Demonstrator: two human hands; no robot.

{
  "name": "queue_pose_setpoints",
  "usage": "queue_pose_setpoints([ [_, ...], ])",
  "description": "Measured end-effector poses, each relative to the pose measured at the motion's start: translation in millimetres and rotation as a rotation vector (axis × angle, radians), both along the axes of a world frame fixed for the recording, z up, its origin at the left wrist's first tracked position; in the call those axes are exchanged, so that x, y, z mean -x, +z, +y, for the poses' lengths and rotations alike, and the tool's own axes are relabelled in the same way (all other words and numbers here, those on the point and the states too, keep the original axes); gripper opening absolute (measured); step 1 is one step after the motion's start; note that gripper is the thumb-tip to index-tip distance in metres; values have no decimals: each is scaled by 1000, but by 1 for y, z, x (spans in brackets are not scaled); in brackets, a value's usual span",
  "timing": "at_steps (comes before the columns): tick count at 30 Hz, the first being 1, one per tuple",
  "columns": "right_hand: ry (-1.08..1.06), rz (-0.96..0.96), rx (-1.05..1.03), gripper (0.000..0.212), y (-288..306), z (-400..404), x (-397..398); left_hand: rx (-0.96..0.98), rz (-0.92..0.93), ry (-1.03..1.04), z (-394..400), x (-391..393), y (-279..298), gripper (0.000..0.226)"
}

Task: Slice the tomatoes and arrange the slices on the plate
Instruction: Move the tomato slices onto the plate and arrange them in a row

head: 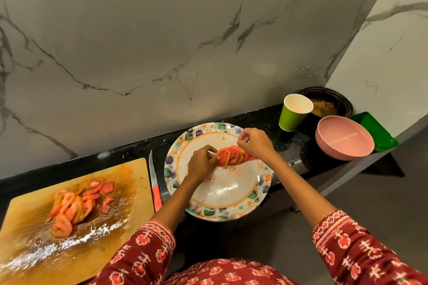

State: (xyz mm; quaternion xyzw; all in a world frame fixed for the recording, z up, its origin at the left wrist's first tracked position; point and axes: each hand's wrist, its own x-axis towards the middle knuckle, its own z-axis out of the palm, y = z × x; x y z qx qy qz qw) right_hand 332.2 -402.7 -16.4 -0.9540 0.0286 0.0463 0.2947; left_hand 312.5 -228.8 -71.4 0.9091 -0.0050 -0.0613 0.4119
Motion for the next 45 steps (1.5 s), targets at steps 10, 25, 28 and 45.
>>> queue_pose_setpoints([
  [10, 58, -22, -5, 10, 0, 17, 0, 14, -28, 22, 17, 4, 4, 19],
  [25, 376, -63, -95, 7, 1, 177, 19, -13, -107, 426, 180, 72, 22, 15],
  [28, 431, -33, -101, 8, -2, 216, 28, 16, -129, 471, 222, 98, 23, 15],
  [45, 589, 78, 245, 28, -23, 348, 60, 72, -150, 616, 359, 162, 18, 14],
])
